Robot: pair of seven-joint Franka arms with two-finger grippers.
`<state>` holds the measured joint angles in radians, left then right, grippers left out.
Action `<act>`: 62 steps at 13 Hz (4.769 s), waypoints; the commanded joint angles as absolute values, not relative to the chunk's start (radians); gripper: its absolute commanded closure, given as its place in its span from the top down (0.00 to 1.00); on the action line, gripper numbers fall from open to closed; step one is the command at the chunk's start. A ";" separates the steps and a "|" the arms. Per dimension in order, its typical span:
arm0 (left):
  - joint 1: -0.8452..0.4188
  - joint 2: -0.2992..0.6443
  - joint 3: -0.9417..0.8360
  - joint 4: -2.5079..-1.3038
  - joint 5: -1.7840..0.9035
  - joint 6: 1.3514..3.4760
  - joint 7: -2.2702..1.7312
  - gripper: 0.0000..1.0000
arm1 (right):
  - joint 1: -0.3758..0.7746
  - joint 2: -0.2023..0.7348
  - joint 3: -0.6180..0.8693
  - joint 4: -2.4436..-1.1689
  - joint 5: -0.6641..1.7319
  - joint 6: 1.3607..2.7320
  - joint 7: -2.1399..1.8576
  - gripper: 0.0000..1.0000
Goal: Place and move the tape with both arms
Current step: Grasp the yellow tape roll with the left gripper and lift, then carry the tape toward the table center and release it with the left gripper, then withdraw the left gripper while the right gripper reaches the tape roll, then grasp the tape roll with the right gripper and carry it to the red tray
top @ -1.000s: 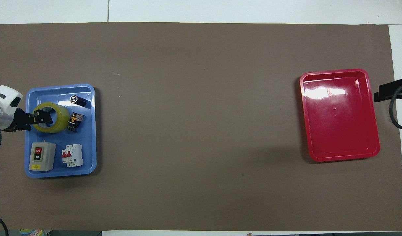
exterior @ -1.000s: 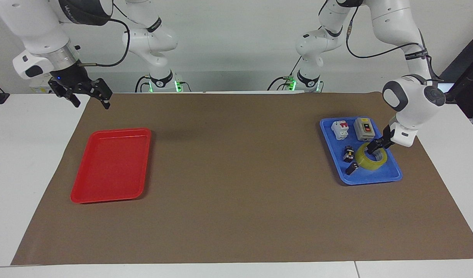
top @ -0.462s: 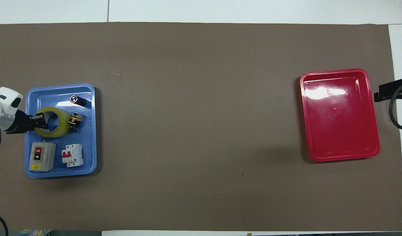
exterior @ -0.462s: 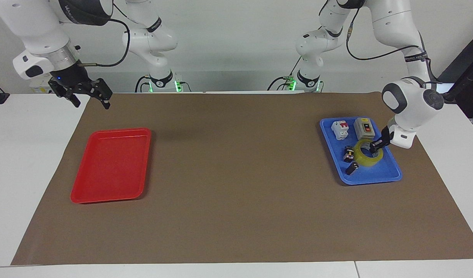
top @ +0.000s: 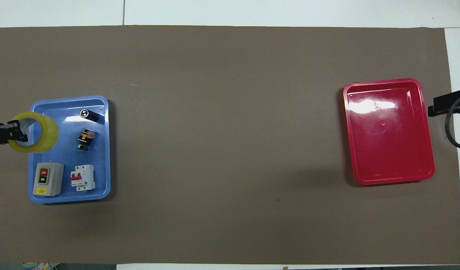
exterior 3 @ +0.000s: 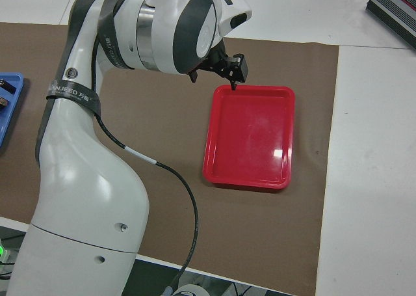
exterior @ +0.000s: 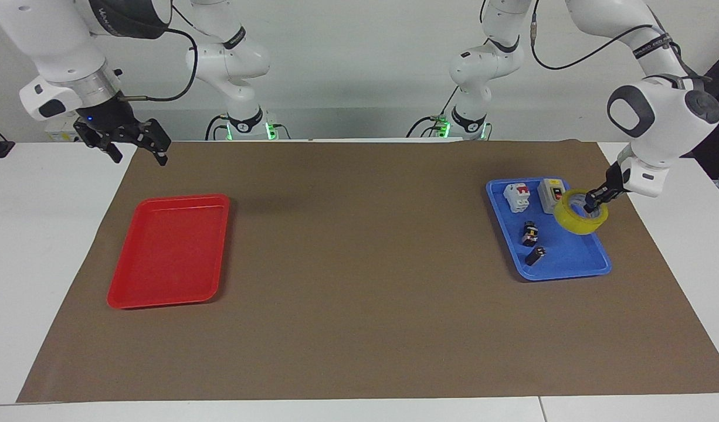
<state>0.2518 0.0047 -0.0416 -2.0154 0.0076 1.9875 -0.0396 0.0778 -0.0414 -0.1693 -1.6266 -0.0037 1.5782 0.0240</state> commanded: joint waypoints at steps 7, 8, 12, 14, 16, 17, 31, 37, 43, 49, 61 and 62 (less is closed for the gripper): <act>-0.329 0.116 -0.043 -2.109 0.034 2.227 -0.568 0.00 | 0.074 -0.052 -0.167 -1.647 0.012 1.578 -0.002 1.00; -0.381 0.136 -0.043 -2.106 0.047 2.256 -0.622 0.00 | 0.074 -0.052 -0.167 -1.647 0.012 1.578 -0.002 1.00; -0.549 0.265 -0.041 -1.953 0.076 2.249 -0.765 0.00 | 0.074 -0.052 -0.167 -1.649 0.012 1.580 -0.002 1.00; -0.595 0.357 -0.043 -1.843 0.103 2.230 -0.833 0.00 | 0.074 -0.052 -0.167 -1.649 0.012 1.580 -0.002 1.00; -0.630 0.374 -0.044 -1.832 0.104 2.250 -0.835 0.00 | 0.074 -0.057 -0.167 -1.651 0.012 1.580 -0.002 1.00; -0.647 0.383 -0.046 -1.832 0.104 2.270 -0.831 0.00 | 0.074 -0.057 -0.167 -1.652 0.012 1.580 -0.002 1.00; -0.381 0.069 -0.043 -1.959 0.094 2.089 -0.481 1.00 | 0.246 -0.068 -0.153 -1.736 0.012 1.735 0.110 1.00; -0.148 -0.069 -0.034 -1.941 0.066 1.948 -0.231 1.00 | 0.616 0.147 -0.152 -1.739 -0.002 2.000 0.558 1.00; -0.009 -0.037 -0.031 -1.694 -0.038 1.705 -0.065 1.00 | 0.712 0.354 -0.150 -1.913 -0.002 2.403 0.637 1.00; 0.014 -0.011 -0.026 -1.606 -0.031 1.510 -0.008 1.00 | 0.710 0.357 -0.150 -1.930 -0.002 2.414 0.632 0.03; 0.008 -0.014 -0.028 -1.617 -0.031 1.520 -0.014 1.00 | 0.219 0.108 -0.153 -1.860 0.009 1.939 -0.062 0.00; 0.012 -0.014 -0.028 -1.617 -0.031 1.520 -0.014 1.00 | 0.133 0.101 -0.153 -1.894 0.012 1.963 -0.171 0.00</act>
<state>0.0004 -0.0100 -0.0267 -1.6151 -0.0127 1.5310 -0.0288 0.2431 0.1280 -0.1723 -1.8076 0.0005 1.9224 -0.0256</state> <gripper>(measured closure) 0.000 0.793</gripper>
